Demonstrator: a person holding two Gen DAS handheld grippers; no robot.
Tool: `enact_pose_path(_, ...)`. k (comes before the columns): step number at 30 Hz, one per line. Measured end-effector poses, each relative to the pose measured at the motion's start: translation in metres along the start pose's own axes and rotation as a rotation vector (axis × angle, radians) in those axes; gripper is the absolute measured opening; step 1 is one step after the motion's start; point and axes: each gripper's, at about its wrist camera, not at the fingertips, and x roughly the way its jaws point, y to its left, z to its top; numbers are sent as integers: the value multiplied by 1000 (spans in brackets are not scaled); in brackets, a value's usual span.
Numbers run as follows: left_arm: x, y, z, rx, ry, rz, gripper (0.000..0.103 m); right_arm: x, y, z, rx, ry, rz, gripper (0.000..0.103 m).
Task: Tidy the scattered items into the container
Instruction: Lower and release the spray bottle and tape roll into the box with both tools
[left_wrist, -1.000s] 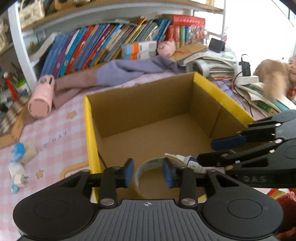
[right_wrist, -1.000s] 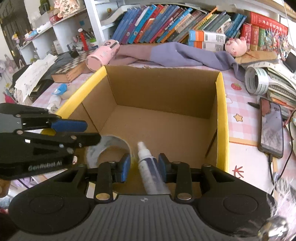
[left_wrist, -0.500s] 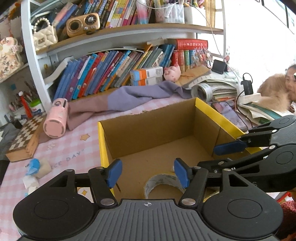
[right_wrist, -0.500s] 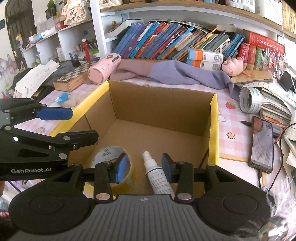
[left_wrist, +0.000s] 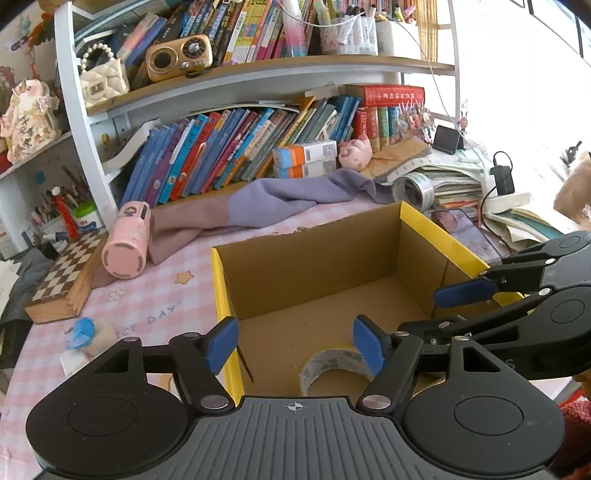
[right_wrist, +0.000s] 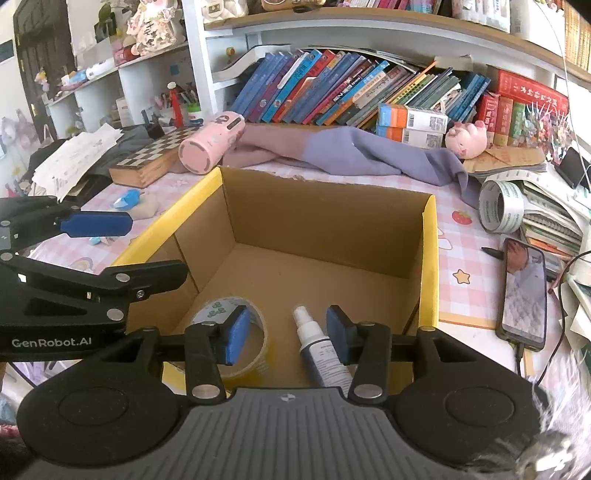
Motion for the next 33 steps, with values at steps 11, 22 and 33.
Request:
enact_pose_path(11, 0, 2, -2, -22, -5, 1, 72, -1, 1, 0, -17, 3, -8, 47)
enact_pose_path(22, -13, 12, -12, -20, -45, -47, 72, -13, 19, -6, -8, -3, -70, 50)
enact_pose_path(33, -42, 46, -29, 8, -123, -91, 83, -29, 69, -9, 24, -47, -180, 61)
